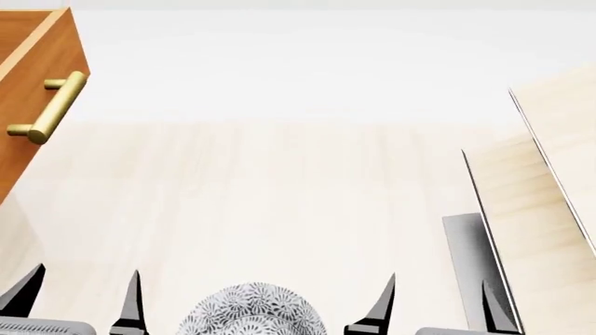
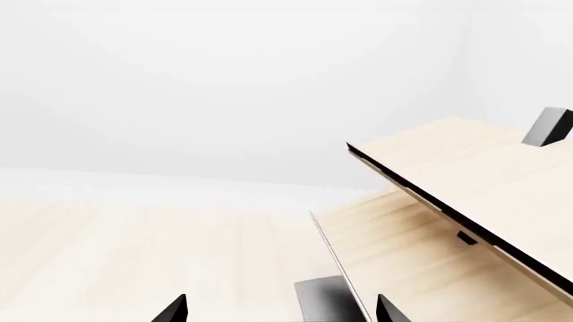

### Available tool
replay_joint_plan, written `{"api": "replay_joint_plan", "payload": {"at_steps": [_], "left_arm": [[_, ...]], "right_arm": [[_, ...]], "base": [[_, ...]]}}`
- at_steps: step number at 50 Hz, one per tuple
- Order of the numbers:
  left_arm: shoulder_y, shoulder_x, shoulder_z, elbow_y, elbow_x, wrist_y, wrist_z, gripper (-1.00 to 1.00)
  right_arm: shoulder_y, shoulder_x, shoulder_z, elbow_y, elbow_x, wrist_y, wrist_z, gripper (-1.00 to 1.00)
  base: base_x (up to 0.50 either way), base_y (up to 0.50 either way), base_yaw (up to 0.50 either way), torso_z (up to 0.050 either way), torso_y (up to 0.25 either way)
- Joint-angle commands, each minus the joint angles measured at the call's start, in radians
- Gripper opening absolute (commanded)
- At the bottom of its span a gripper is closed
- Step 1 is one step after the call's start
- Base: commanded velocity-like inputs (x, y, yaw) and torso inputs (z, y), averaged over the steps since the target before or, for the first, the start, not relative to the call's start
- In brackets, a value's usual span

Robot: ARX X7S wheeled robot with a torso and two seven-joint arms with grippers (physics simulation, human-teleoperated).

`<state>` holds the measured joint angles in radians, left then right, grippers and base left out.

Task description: Close the top drawer of the cabinet.

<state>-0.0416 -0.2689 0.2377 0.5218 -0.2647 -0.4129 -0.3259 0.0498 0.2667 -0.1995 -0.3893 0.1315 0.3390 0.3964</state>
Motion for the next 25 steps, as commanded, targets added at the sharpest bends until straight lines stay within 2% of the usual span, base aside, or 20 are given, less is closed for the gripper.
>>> {"api": "replay_joint_plan", "payload": {"at_steps": [1, 6, 7, 9, 10, 15, 24, 25], "left_arm": [[-0.042, 0.000, 0.020, -0.022, 0.010, -0.020, -0.005, 1.00], [-0.100, -0.001, 0.033, -0.053, -0.010, -0.063, 0.020, 1.00], [-0.150, -0.003, 0.037, -0.088, -0.032, -0.075, 0.055, 1.00], [-0.166, 0.001, 0.036, -0.103, -0.033, -0.079, 0.055, 1.00], [-0.227, 0.007, 0.036, -0.153, -0.054, -0.100, 0.083, 1.00], [-0.272, 0.010, 0.042, -0.197, -0.064, -0.102, 0.106, 1.00], [-0.464, 0.053, 0.088, -0.486, -0.045, -0.032, 0.208, 1.00], [-0.520, 0.068, 0.090, -0.566, -0.037, -0.016, 0.219, 1.00]], "right_arm": [[-0.001, 0.003, -0.005, 0.003, 0.006, -0.003, 0.001, 1.00], [0.003, 0.004, -0.009, 0.010, 0.008, -0.003, 0.000, 1.00], [0.004, 0.003, -0.011, 0.011, 0.008, -0.001, 0.001, 1.00], [0.004, 0.004, -0.012, 0.012, 0.008, -0.003, 0.002, 1.00], [0.005, 0.003, -0.015, 0.014, 0.007, -0.001, 0.002, 1.00], [0.008, 0.004, -0.018, 0.016, 0.009, 0.000, 0.003, 1.00], [0.009, 0.002, -0.029, 0.025, 0.006, -0.002, 0.008, 1.00], [0.008, 0.002, -0.032, 0.027, 0.004, -0.002, 0.008, 1.00]], "base": [[0.00, 0.00, 0.00, 0.000, 0.000], [0.00, 0.00, 0.00, 0.000, 0.000], [0.00, 0.00, 0.00, 0.000, 0.000], [0.00, 0.00, 0.00, 0.000, 0.000], [0.00, 0.00, 0.00, 0.000, 0.000], [0.00, 0.00, 0.00, 0.000, 0.000], [0.00, 0.00, 0.00, 0.000, 0.000], [0.00, 0.00, 0.00, 0.000, 0.000]]}}
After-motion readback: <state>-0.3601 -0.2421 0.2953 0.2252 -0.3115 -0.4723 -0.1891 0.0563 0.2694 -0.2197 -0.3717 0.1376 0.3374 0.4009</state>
